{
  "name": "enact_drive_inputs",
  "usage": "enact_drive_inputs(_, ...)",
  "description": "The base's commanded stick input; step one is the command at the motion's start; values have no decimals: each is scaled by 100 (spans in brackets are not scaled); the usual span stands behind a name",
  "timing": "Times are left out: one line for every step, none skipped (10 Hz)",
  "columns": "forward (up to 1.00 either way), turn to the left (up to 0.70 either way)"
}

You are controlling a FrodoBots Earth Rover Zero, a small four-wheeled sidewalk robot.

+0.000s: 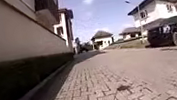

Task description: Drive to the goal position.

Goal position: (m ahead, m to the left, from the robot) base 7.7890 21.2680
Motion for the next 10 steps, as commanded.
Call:
enact_drive_inputs(70, 0)
enact_drive_inputs(70, 0)
enact_drive_inputs(70, 0)
enact_drive_inputs(70, 0)
enact_drive_inputs(70, 0)
enact_drive_inputs(70, 0)
enact_drive_inputs(70, 0)
enact_drive_inputs(70, 0)
enact_drive_inputs(70, 0)
enact_drive_inputs(70, 0)
